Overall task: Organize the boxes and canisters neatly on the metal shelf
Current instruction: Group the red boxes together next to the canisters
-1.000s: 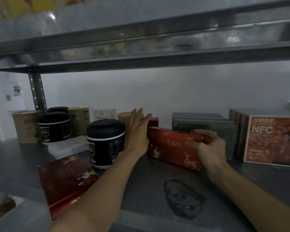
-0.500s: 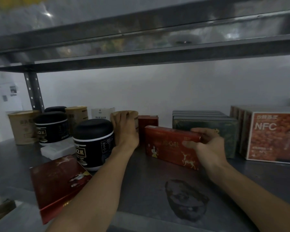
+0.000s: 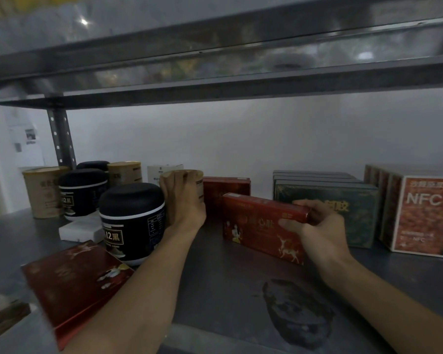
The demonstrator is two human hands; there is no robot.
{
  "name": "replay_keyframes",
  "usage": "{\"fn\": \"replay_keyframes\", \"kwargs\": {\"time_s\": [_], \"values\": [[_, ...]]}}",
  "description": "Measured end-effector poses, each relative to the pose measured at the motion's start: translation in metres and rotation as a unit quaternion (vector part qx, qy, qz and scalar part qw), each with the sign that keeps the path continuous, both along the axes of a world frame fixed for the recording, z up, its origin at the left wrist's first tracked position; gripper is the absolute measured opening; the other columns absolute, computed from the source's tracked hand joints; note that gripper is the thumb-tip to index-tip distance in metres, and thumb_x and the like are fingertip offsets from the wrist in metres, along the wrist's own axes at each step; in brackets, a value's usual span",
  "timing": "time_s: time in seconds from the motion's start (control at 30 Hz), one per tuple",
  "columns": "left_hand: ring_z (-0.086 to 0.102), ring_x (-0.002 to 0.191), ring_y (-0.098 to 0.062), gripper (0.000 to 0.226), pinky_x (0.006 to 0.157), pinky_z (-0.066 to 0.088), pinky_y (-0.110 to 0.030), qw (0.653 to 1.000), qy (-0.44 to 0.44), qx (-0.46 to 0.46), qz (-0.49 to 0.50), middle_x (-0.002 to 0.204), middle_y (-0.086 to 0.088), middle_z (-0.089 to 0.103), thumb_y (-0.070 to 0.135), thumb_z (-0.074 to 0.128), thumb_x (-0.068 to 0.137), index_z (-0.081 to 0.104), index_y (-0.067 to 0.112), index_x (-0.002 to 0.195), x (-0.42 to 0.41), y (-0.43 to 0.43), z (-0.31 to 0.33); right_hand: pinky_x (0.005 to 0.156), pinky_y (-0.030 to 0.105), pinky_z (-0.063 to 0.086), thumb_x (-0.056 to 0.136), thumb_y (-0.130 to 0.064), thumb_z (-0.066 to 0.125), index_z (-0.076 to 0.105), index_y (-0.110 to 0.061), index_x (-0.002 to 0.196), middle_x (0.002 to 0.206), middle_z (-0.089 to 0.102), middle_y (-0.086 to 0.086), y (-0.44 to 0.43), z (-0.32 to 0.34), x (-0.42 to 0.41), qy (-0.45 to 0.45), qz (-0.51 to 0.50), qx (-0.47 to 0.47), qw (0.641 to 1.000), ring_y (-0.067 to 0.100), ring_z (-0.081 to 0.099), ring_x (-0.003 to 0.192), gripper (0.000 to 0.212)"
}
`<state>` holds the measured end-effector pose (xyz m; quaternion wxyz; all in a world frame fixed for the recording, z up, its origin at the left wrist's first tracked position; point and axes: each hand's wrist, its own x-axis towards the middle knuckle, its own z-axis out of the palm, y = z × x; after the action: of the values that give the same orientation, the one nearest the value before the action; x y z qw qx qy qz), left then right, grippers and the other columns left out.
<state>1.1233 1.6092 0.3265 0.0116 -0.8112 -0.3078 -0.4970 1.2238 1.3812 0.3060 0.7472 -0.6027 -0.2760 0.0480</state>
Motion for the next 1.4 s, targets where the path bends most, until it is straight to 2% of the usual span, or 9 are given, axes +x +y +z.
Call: {"fn": "replay_keyframes", "kwargs": {"time_s": [0.13, 0.27, 0.33, 0.5, 0.77, 0.9, 1.0, 1.23, 1.4], "values": [[0.03, 0.134, -0.035, 0.069, 0.117, 0.013, -0.039, 0.999, -0.019, -0.024, -0.027, 0.138, -0.016, 0.046, -0.002, 0.071, 0.071, 0.053, 0.015, 0.134, -0.002, 0.001, 0.0, 0.07, 0.029, 0.056, 0.074, -0.003, 0.083, 0.065, -0.022, 0.109, 0.105, 0.067, 0.0, 0.007, -0.002, -0.002, -0.009, -0.001, -0.004, 1.0, 0.018, 0.067, 0.094, 0.043], [-0.01, 0.149, -0.033, 0.07, 0.12, 0.003, -0.035, 0.99, -0.071, -0.103, -0.066, 0.16, -0.02, -0.003, -0.004, 0.065, 0.084, 0.037, 0.013, 0.146, 0.001, 0.003, -0.003, 0.071, 0.031, 0.057, 0.075, -0.005, 0.083, 0.066, -0.02, 0.108, 0.101, 0.068, 0.0, 0.014, -0.003, -0.004, -0.013, -0.004, -0.012, 1.0, 0.018, 0.068, 0.092, 0.04], [-0.009, 0.149, -0.034, 0.072, 0.121, 0.006, -0.036, 0.983, -0.074, -0.149, -0.072, 0.16, -0.02, -0.013, 0.0, 0.067, 0.086, 0.032, 0.015, 0.147, 0.002, 0.004, -0.004, 0.076, 0.036, 0.059, 0.074, -0.006, 0.084, 0.066, -0.02, 0.108, 0.103, 0.069, 0.002, 0.018, -0.003, -0.005, -0.011, -0.01, -0.014, 1.0, 0.02, 0.068, 0.093, 0.041], [0.035, 0.13, -0.04, 0.07, 0.11, 0.036, -0.05, 0.969, -0.112, -0.201, -0.091, 0.142, -0.02, 0.026, 0.007, 0.069, 0.081, 0.035, 0.022, 0.14, 0.004, 0.008, -0.009, 0.082, 0.04, 0.059, 0.073, -0.004, 0.084, 0.067, -0.02, 0.107, 0.101, 0.07, 0.001, 0.02, -0.004, -0.006, -0.007, -0.015, -0.009, 1.0, 0.022, 0.069, 0.093, 0.041], [0.043, 0.124, -0.039, 0.07, 0.107, 0.041, -0.048, 0.962, -0.136, -0.219, -0.093, 0.136, -0.016, 0.031, 0.012, 0.076, 0.079, 0.037, 0.025, 0.136, 0.005, 0.003, -0.008, 0.078, 0.035, 0.059, 0.072, -0.005, 0.085, 0.067, -0.025, 0.099, 0.098, 0.071, 0.0, 0.015, -0.007, -0.004, -0.014, -0.023, -0.006, 1.0, 0.02, 0.069, 0.091, 0.038], [0.044, 0.124, -0.035, 0.081, 0.106, 0.042, -0.041, 0.954, -0.154, -0.246, -0.076, 0.138, -0.013, 0.029, 0.022, 0.083, 0.073, 0.036, 0.024, 0.14, 0.005, -0.003, -0.003, 0.078, 0.036, 0.059, 0.073, -0.005, 0.084, 0.067, -0.027, 0.096, 0.099, 0.071, 0.0, 0.01, -0.006, -0.004, -0.015, -0.023, -0.008, 1.0, 0.019, 0.069, 0.09, 0.036], [0.046, 0.121, -0.034, 0.085, 0.102, 0.045, -0.046, 0.942, -0.159, -0.282, -0.092, 0.136, -0.014, 0.034, 0.024, 0.082, 0.073, 0.031, 0.031, 0.141, 0.008, -0.004, -0.002, 0.078, 0.036, 0.059, 0.074, -0.006, 0.084, 0.066, -0.027, 0.095, 0.097, 0.07, -0.001, 0.006, -0.005, -0.005, -0.014, -0.025, -0.006, 1.0, 0.019, 0.069, 0.089, 0.035], [0.056, 0.112, -0.028, 0.084, 0.092, 0.052, -0.046, 0.938, -0.191, -0.275, -0.092, 0.126, -0.01, 0.054, 0.029, 0.089, 0.058, 0.042, 0.03, 0.126, 0.01, 0.001, 0.008, 0.085, 0.043, 0.06, 0.072, -0.009, 0.086, 0.068, -0.025, 0.101, 0.103, 0.07, 0.002, 0.007, -0.003, -0.009, -0.004, -0.031, 0.001, 1.0, 0.021, 0.068, 0.094, 0.037], [0.059, 0.103, -0.023, 0.071, 0.082, 0.052, -0.033, 0.939, -0.206, -0.245, -0.126, 0.115, -0.007, 0.057, 0.027, 0.087, 0.061, 0.039, 0.03, 0.112, 0.001, 0.002, 0.049, 0.092, 0.044, 0.056, 0.074, -0.009, 0.085, 0.067, -0.022, 0.108, 0.103, 0.068, 0.0, 0.01, 0.001, -0.014, -0.014, -0.027, 0.005, 1.0, 0.021, 0.065, 0.1, 0.041]]}}
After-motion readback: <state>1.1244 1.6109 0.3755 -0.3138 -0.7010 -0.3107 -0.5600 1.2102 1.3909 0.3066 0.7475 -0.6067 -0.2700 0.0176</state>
